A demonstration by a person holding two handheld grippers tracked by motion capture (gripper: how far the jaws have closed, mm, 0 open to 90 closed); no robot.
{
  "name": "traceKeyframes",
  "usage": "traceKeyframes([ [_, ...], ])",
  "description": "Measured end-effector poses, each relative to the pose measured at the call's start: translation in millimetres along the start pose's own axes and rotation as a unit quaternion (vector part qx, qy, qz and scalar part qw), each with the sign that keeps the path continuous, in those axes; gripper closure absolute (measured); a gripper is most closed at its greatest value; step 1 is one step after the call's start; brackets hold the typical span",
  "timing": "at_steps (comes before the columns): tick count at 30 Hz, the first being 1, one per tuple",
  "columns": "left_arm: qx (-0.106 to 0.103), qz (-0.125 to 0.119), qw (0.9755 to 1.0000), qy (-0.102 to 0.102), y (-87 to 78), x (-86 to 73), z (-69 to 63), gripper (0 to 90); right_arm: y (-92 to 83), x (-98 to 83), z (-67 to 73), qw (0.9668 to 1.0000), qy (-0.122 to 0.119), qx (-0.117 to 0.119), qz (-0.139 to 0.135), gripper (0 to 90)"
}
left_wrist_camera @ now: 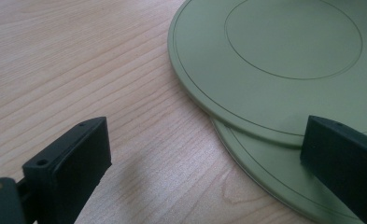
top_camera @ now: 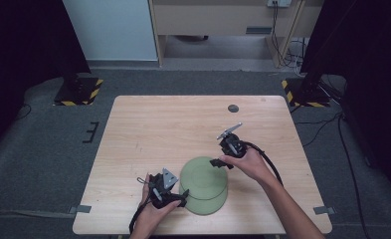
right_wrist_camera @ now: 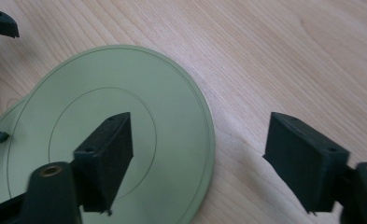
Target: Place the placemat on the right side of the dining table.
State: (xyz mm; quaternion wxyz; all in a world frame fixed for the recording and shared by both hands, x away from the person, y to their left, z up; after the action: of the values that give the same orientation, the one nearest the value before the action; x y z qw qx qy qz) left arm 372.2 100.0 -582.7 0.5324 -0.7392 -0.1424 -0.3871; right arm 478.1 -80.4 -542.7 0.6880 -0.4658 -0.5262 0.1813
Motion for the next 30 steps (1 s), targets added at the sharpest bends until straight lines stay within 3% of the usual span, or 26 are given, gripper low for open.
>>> traceKeyframes([
  [5, 0.0, 0.0, 1.0, -0.001, 0.1, 0.0, 0.0, 1.2, 13.7, 2.9, 0.1, 0.9999, 0.003, 0.017, 0.004, 32.0],
  [13, 0.0, 0.0, 1.0, -0.002, 0.0, -0.3, 0.0, 1.4, 27.8, 3.3, 2.4, 0.9993, 0.009, 0.036, 0.009, 32.2],
  [30, -0.003, 0.003, 1.0, -0.007, 0.0, -0.6, -0.2, 1.9, 37.6, 1.1, 6.8, 0.9975, 0.016, 0.067, 0.01, 31.0],
])
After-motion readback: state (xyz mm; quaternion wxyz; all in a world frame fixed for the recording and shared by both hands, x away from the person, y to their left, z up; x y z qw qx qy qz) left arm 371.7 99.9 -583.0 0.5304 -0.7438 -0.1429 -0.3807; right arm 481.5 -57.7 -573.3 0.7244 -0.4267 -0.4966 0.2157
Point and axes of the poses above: each handheld gripper's, and its own axes: y roughly forward along the jaws, x roughly out of its top, z roughly to its left, the point moved 8 cm from there along y, roughly forward along the jaws, and after that the axes turned 15 degrees about -y, right-handed, at the moved point
